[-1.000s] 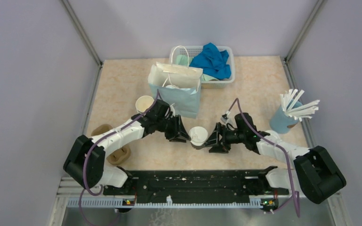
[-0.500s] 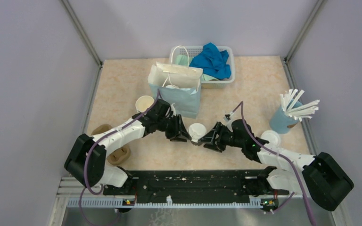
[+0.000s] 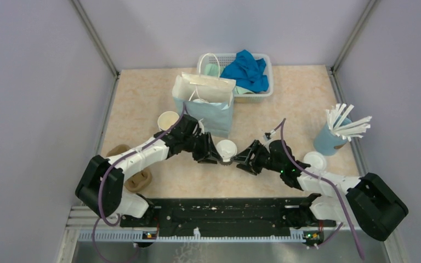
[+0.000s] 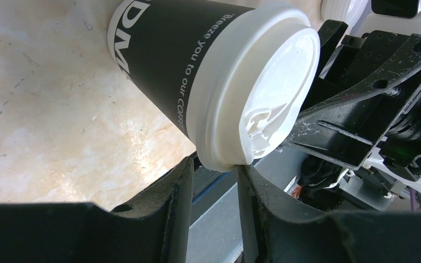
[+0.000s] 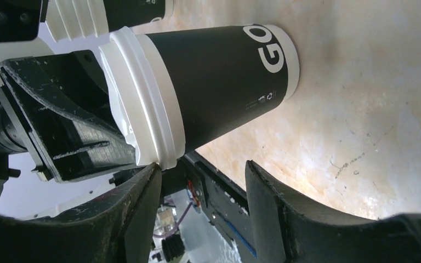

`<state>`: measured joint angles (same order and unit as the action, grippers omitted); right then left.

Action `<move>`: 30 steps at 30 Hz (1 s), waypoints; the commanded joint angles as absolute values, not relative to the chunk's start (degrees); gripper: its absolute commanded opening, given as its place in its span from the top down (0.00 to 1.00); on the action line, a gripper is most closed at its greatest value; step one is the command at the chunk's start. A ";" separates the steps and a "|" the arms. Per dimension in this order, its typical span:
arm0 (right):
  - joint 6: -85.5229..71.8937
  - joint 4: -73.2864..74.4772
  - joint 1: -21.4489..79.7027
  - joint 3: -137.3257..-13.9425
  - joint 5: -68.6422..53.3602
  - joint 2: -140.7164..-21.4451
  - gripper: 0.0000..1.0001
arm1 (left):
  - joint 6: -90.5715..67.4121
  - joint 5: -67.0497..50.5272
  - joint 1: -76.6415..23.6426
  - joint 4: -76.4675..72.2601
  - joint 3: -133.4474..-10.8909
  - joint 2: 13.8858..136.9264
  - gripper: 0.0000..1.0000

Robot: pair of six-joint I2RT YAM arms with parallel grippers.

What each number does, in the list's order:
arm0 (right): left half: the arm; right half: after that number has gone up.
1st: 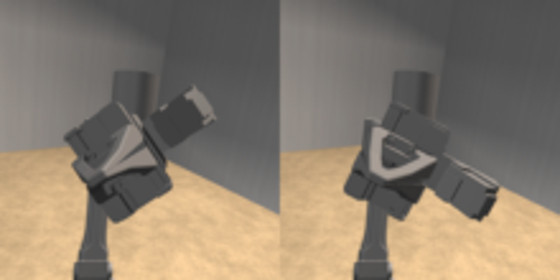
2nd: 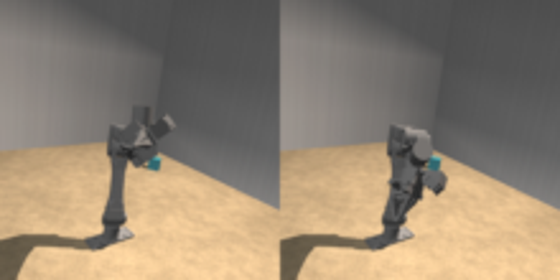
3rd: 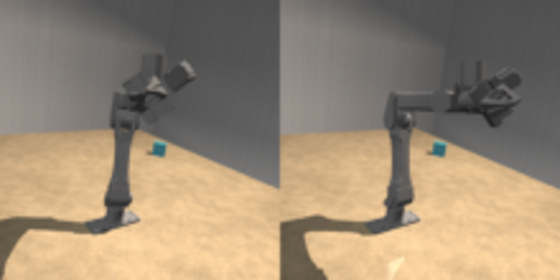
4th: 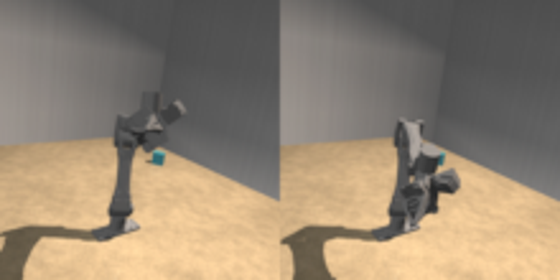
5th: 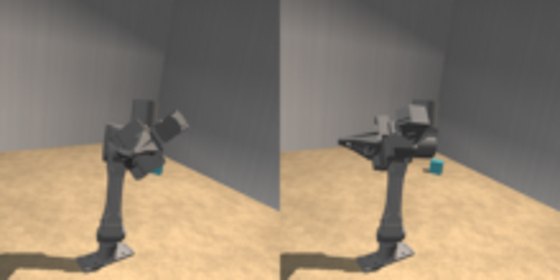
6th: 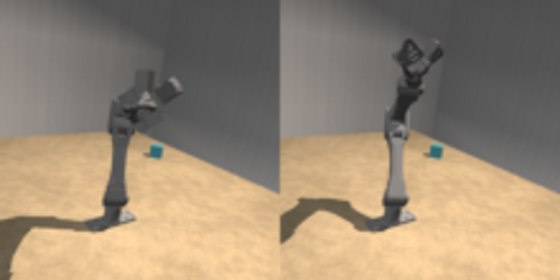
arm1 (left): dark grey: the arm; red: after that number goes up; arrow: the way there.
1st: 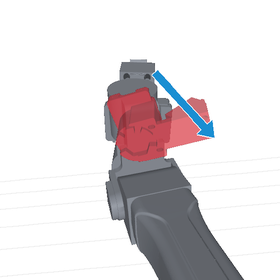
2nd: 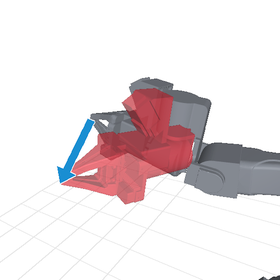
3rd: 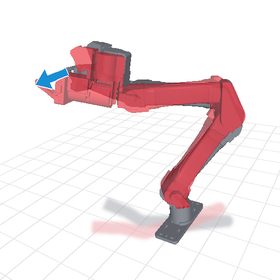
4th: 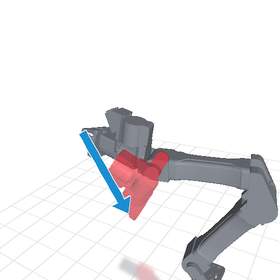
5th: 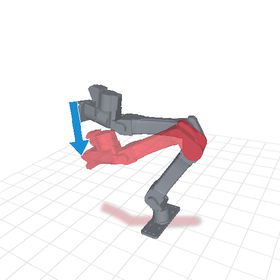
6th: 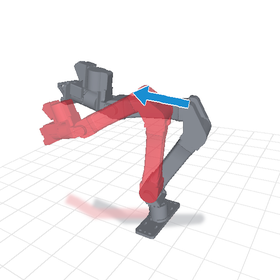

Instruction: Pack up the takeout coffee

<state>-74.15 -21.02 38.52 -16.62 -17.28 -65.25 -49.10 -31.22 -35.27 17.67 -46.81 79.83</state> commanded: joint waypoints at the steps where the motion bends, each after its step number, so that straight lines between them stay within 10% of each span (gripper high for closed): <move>1: -72.08 -13.10 38.83 -15.97 -9.65 -68.67 0.45 | -45.95 -26.12 -35.44 21.88 -46.94 82.68 0.59; 21: -59.51 -3.83 38.78 -24.39 -11.98 -75.79 0.47 | -43.51 -25.24 -33.85 23.77 -49.08 83.09 0.56; 30: -46.56 12.26 38.71 -40.23 -16.12 -70.51 0.31 | -42.39 -25.83 -33.88 25.60 -56.75 79.19 0.35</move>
<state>-56.12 -0.49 38.46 -33.32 -15.03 -71.35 -44.31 -27.11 -33.58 24.84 -52.88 81.25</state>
